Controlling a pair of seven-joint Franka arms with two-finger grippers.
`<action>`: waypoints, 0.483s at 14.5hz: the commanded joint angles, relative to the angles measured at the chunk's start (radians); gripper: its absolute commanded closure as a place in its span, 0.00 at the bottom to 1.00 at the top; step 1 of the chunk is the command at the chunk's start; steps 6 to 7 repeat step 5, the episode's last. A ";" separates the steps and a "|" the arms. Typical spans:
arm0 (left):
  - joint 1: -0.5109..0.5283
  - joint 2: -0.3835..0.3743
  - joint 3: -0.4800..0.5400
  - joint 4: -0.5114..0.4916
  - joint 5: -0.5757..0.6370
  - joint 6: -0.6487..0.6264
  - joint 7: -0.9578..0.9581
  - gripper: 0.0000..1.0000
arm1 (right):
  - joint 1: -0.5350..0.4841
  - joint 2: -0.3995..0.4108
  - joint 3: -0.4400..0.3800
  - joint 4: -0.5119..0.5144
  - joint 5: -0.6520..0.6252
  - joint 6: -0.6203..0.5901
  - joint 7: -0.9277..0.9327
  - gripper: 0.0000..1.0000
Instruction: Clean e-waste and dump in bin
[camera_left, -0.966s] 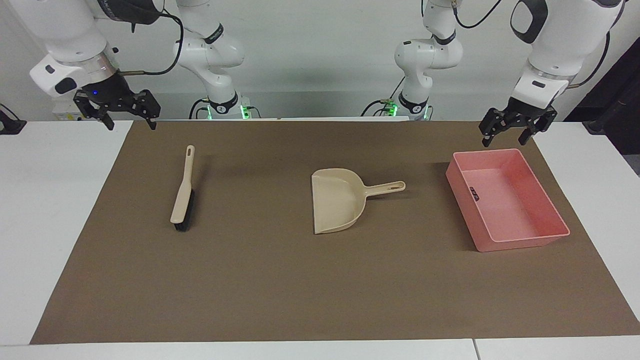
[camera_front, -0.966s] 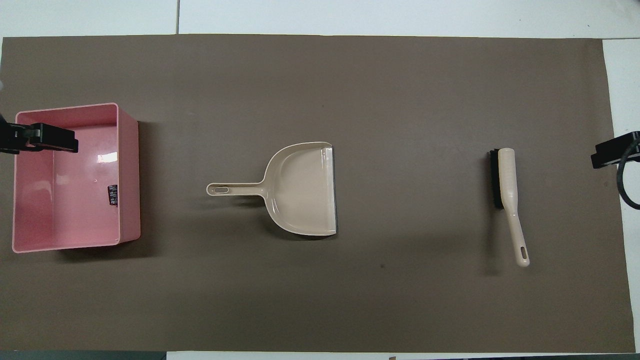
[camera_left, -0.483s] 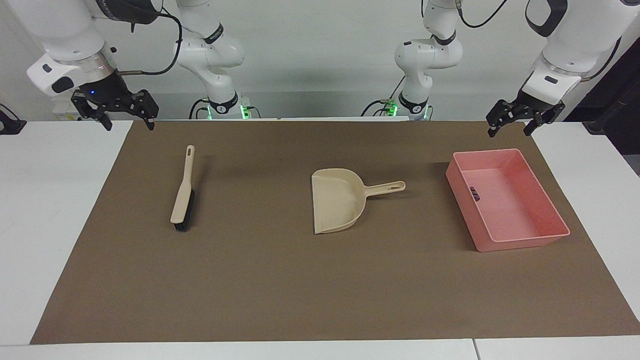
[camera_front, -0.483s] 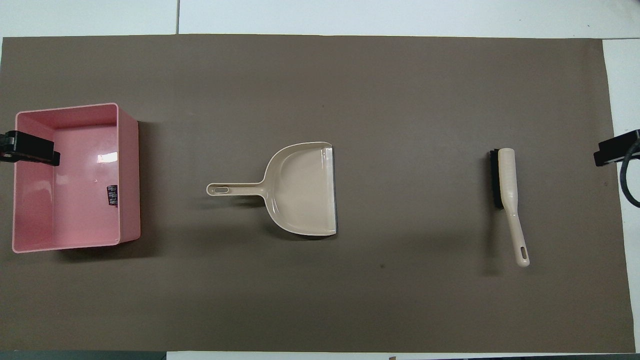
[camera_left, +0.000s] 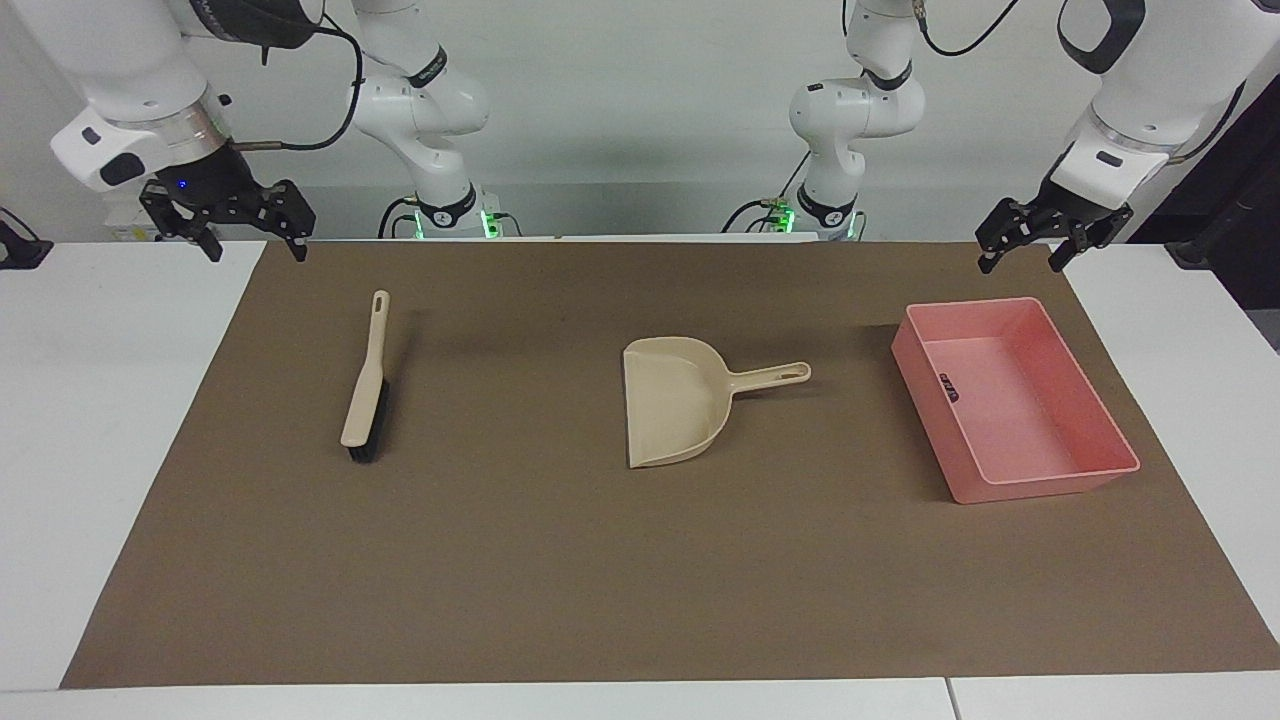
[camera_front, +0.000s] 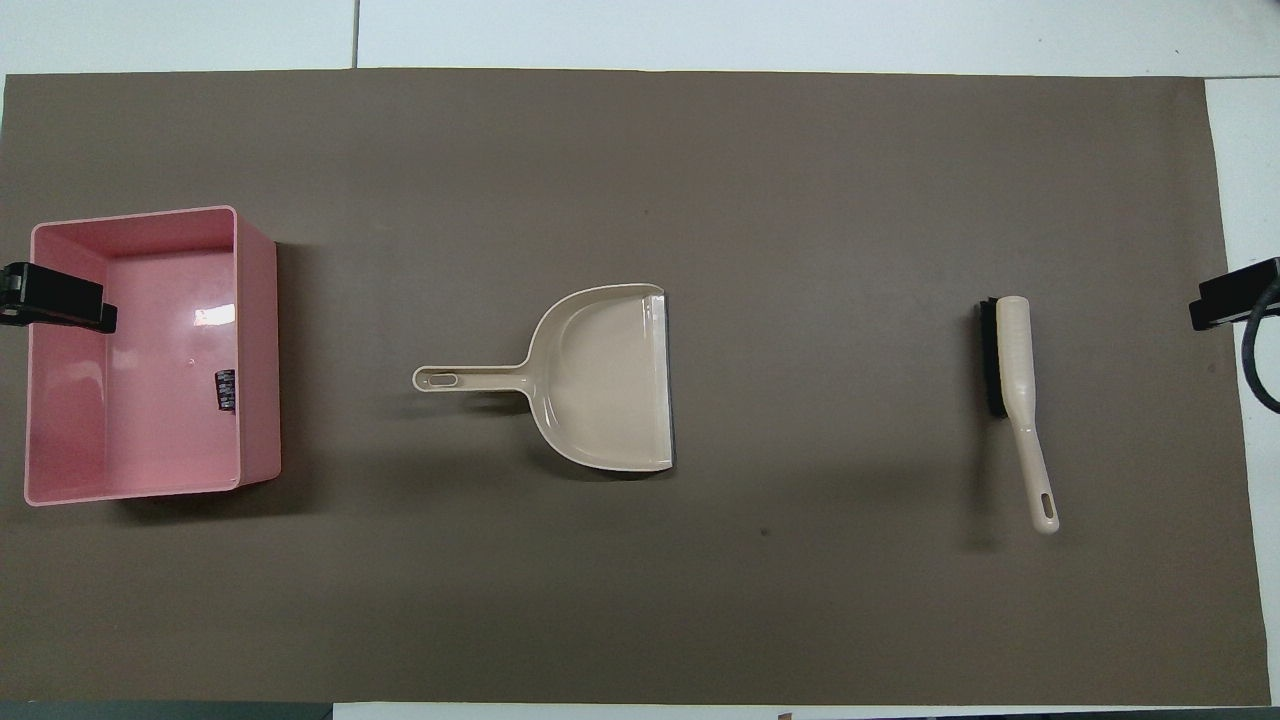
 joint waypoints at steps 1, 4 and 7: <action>0.011 0.004 -0.003 0.008 -0.017 -0.015 0.016 0.02 | -0.005 -0.013 0.000 -0.010 0.014 0.012 0.011 0.00; 0.009 0.004 -0.003 0.008 -0.016 -0.013 0.013 0.02 | -0.005 -0.013 0.000 -0.012 0.014 0.012 0.011 0.00; 0.009 0.004 -0.003 0.008 -0.016 -0.013 0.012 0.02 | -0.005 -0.013 0.000 -0.010 0.014 0.012 0.011 0.00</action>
